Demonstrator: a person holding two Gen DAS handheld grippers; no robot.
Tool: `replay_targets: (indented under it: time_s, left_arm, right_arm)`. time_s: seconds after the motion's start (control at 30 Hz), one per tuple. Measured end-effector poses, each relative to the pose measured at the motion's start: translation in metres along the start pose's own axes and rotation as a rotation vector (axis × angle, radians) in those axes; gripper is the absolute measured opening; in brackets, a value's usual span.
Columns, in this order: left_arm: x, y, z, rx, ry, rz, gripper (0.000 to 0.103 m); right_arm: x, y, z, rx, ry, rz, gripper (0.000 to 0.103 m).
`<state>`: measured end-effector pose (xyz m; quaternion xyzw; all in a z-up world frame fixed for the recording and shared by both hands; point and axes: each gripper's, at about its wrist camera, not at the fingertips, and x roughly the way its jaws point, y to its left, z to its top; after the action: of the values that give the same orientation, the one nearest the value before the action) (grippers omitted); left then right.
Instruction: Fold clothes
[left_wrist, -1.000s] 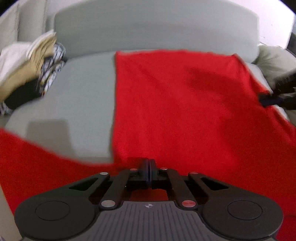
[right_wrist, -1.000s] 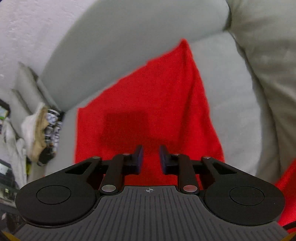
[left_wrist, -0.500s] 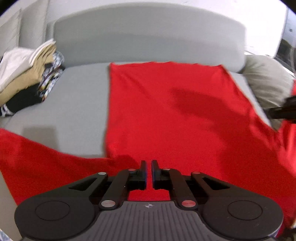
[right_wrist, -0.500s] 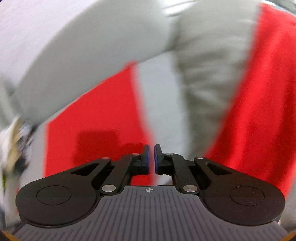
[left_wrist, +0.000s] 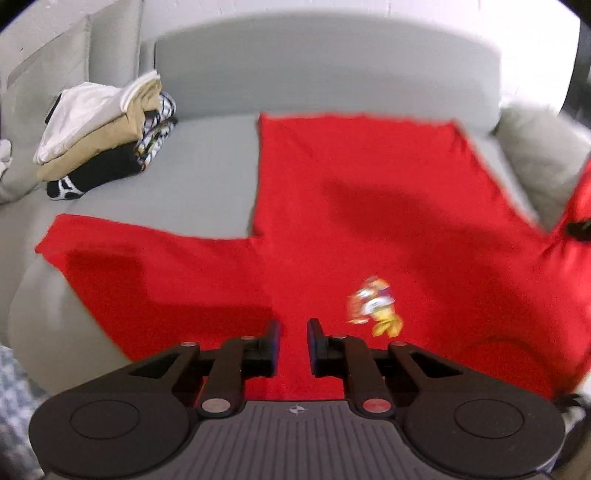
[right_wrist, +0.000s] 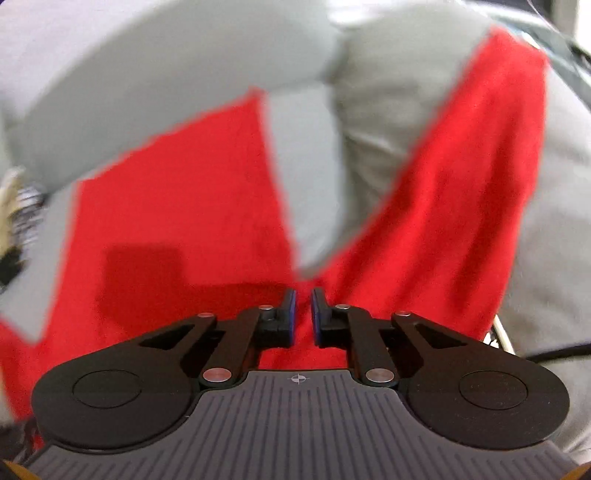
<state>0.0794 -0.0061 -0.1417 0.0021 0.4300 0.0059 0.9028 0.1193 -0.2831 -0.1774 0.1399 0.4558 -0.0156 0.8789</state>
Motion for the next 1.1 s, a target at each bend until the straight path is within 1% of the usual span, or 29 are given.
replay_targets:
  time_s: [0.03,0.1,0.13,0.2,0.23,0.27,0.3,0.37,0.43,0.47,0.5,0.53,0.57,0.6,0.63,0.67,0.7,0.73,0.8,0.83,0.93,0.97,1.03,1.1]
  left_arm:
    - [-0.002,-0.004,-0.005,-0.001,-0.019,-0.039,0.013]
    - [-0.005,-0.012,-0.014,-0.001,-0.057,-0.117,0.013]
    - [-0.004,-0.02,-0.021,0.044,-0.076,-0.143,0.013]
    - [0.003,-0.039,-0.038,0.174,-0.068,-0.179,0.012]
    - [0.008,-0.046,-0.048,0.225,-0.017,-0.182,0.007]
    - [0.007,-0.05,-0.056,0.256,-0.017,-0.155,0.007]
    - [0.003,-0.055,-0.059,0.294,-0.002,-0.136,0.004]
    - [-0.002,-0.054,-0.058,0.316,0.083,-0.131,0.003]
    - [-0.005,-0.042,-0.054,0.272,0.17,-0.181,0.002]
    - [-0.01,-0.034,-0.053,0.239,0.181,-0.214,0.002]
    - [-0.018,-0.023,-0.052,0.192,0.146,-0.236,0.008]
    - [-0.027,-0.014,-0.05,0.153,0.111,-0.244,0.017]
    - [-0.036,-0.001,-0.047,0.096,0.063,-0.244,0.02]
    - [-0.043,0.011,-0.044,0.043,0.026,-0.231,0.021]
    - [-0.049,0.023,-0.041,-0.009,-0.011,-0.216,0.028]
    - [-0.056,0.035,-0.039,-0.062,-0.048,-0.202,0.031]
    - [-0.063,0.048,-0.036,-0.115,-0.085,-0.187,0.034]
    - [-0.067,0.062,-0.036,-0.16,-0.115,-0.166,0.038]
    - [-0.069,0.097,-0.037,-0.28,-0.147,-0.114,0.044]
    - [-0.069,0.112,-0.037,-0.339,-0.155,-0.107,0.044]
    - [-0.054,0.178,-0.051,-0.592,-0.212,-0.14,0.044]
    - [-0.044,0.202,-0.058,-0.705,-0.244,-0.151,0.043]
    - [-0.023,0.235,-0.066,-0.892,-0.286,-0.179,0.042]
    - [0.004,0.266,-0.071,-1.044,-0.319,-0.226,0.042]
  right_arm:
    - [-0.012,0.012,-0.005,-0.031,-0.004,0.033,0.029]
    - [-0.025,0.04,-0.023,-0.123,0.018,0.09,0.041]
    - [-0.027,0.054,-0.033,-0.174,0.034,0.113,0.041]
    - [-0.025,0.069,-0.059,-0.267,0.076,0.111,0.041]
    - [-0.024,0.076,-0.072,-0.311,0.098,0.105,0.041]
    - [-0.019,0.077,-0.084,-0.337,0.132,0.061,0.041]
    - [-0.015,0.078,-0.095,-0.361,0.159,0.023,0.041]
    - [-0.031,0.066,-0.112,-0.378,0.124,0.028,0.041]
    - [-0.044,0.054,-0.116,-0.335,0.18,0.037,0.042]
    - [-0.051,0.048,-0.117,-0.299,0.216,0.039,0.042]
    - [-0.058,0.043,-0.117,-0.251,0.27,0.023,0.041]
    - [-0.062,0.036,-0.116,-0.206,0.32,0.008,0.041]
    - [-0.069,0.031,-0.113,-0.165,0.34,0.012,0.042]
    - [-0.081,0.025,-0.109,-0.131,0.317,0.042,0.042]
    - [-0.092,0.024,-0.105,-0.105,0.274,0.082,0.048]
    - [-0.103,0.024,-0.1,-0.079,0.23,0.124,0.054]
    - [-0.115,0.025,-0.094,-0.049,0.175,0.172,0.063]
    - [-0.125,0.028,-0.089,-0.023,0.125,0.217,0.068]
    - [-0.144,0.032,-0.08,0.015,0.057,0.306,0.069]
    - [-0.152,0.034,-0.077,0.032,0.029,0.35,0.07]
    - [-0.164,0.054,-0.071,0.022,0.004,0.4,0.07]
    - [-0.168,0.06,-0.069,0.017,-0.006,0.416,0.07]
    - [-0.172,0.076,-0.063,-0.016,-0.043,0.436,0.07]
    - [-0.176,0.084,-0.057,-0.025,-0.075,0.463,0.07]
